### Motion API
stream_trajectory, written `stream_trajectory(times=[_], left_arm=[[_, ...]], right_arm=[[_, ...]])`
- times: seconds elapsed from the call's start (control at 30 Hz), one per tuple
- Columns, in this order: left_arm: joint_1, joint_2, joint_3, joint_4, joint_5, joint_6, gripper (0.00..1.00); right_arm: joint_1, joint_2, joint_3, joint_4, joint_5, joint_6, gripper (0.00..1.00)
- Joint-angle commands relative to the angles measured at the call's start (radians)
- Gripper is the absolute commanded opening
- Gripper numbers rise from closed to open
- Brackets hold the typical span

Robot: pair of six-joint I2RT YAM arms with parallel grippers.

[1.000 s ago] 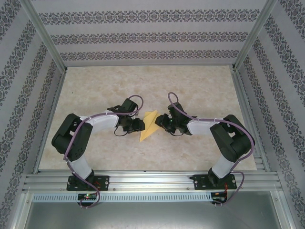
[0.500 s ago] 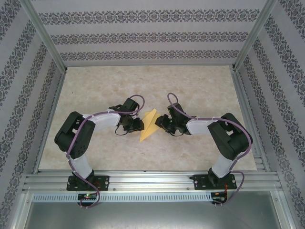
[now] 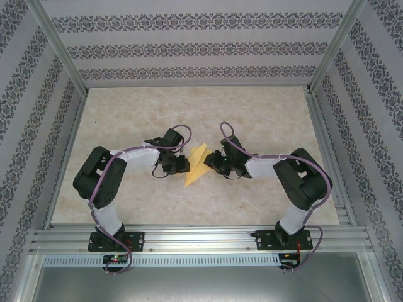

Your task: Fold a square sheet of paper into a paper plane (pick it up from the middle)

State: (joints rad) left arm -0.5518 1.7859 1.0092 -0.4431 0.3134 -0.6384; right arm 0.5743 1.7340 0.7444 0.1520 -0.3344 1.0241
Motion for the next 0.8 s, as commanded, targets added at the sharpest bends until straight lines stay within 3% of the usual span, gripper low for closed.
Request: stream_trajectory(times=[0.0,0.3,0.77], left_arm=[[-0.013,0.043,0.013,0.031,0.041,0.029,0.29],[-0.013,0.048,0.017,0.009,0.031,0.032,0.29],[-0.013,0.056,0.020,0.010,0.041,0.031,0.28]], right_arm=[[0.008,0.022,0.015,0.038,-0.009,0.007,0.31],[0.009,-0.038,0.040,-0.103,0.074,-0.054,0.36],[0.053,0.053,0.093,-0.140,0.069,-0.057,0.35]])
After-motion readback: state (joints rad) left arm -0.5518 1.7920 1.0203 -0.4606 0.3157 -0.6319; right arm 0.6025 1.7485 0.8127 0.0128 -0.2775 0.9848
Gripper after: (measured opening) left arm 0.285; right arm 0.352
